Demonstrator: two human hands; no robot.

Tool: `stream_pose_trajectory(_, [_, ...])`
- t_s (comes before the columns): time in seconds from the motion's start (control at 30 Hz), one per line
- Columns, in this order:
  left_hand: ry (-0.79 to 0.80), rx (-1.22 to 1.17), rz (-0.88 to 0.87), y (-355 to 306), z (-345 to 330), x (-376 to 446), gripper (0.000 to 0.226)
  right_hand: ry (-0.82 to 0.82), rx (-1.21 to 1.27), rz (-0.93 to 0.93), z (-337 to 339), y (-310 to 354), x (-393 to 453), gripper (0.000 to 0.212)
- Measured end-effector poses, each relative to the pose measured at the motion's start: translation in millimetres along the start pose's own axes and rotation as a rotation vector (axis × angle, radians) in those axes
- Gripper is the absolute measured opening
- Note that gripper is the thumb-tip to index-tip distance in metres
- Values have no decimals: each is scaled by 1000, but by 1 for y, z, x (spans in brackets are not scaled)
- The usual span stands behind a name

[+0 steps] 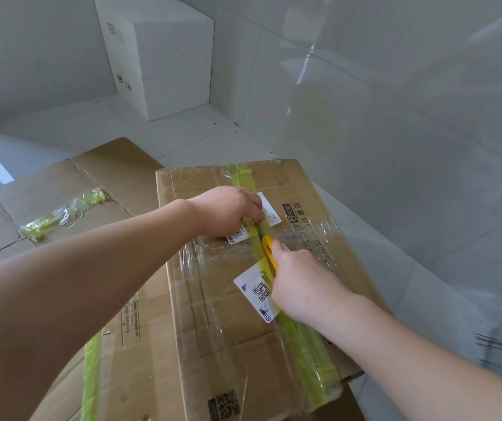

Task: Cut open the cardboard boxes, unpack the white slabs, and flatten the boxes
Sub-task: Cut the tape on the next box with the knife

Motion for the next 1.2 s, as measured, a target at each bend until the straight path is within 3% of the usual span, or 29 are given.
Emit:
stream_pose_trajectory(0.4, [-50,-65,37,4,-5,-8,58,24,-56,36,-4,-8,-16,71])
stream_pose_trajectory(0.6, [-74,-32,47,1,-5,-8,57,40,-60,12,-9,-14,-30,55])
stream_pose_trajectory(0.87, [-7,18,74,-4,0,-5,58,45,-80,-7,-13,-23,-41,55])
stream_pose_trajectory(1.0, [-141,29,-79,-23,-3,-15,51,32,-74,-6,-14,-22,-42,55])
stream_pose_trajectory(1.1, [-152,-41,-228,-44,-14,-27,46,25,-75,-9,-13,-22,-45,55])
stream_pose_trajectory(1.2, [-159,-105,-228,-42,-18,-28,46,32,-69,1,-12,-22,-48,59])
Point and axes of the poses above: each hand's wrist, its own x-axis towards the middle knuckle, its own z-axis out of the back of the hand, y = z × x, the point moved 2 cm from there along x, towards the middle knuckle, and after that the axes turned 4 degrees about -y, right-handed, at the moved point
